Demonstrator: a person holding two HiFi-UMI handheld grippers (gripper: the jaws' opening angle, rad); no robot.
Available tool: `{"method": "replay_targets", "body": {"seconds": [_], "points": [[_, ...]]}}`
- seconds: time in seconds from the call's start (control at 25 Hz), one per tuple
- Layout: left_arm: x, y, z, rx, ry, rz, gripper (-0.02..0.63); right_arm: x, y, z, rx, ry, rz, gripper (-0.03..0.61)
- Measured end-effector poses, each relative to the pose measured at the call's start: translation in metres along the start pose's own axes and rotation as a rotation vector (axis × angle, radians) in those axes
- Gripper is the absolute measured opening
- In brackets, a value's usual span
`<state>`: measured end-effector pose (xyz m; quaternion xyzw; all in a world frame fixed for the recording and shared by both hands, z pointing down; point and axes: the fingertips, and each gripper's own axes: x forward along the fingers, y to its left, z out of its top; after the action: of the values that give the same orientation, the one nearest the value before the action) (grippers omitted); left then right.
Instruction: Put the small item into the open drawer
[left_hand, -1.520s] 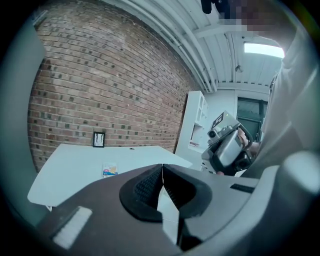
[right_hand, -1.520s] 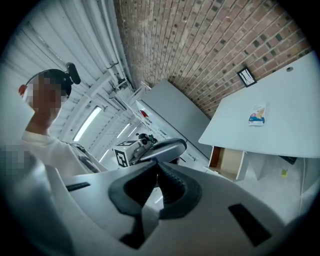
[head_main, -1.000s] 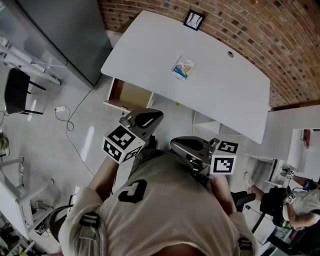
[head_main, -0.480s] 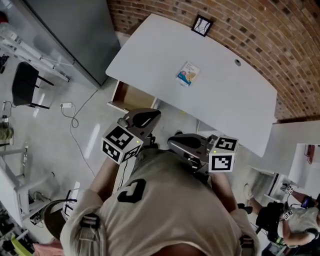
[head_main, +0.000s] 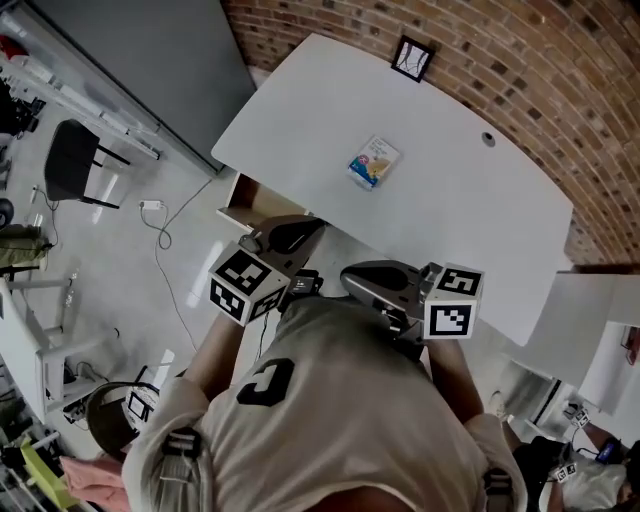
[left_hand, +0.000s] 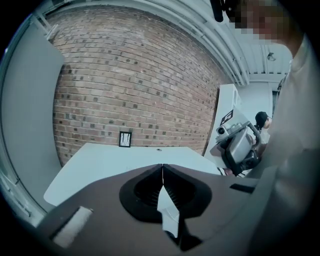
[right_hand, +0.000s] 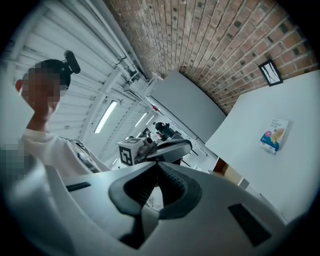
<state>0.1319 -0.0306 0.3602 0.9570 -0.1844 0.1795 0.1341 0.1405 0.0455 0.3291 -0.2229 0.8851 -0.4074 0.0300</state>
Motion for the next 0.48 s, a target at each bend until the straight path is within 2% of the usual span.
{"method": "replay_targets", "body": {"seconds": [0.48], "points": [[0.048,-0.01,0.008,-0.002,0.078,0.136,0.005,-0.056,-0.031,0.03,0.031,-0.032,0.136,0.006]]}}
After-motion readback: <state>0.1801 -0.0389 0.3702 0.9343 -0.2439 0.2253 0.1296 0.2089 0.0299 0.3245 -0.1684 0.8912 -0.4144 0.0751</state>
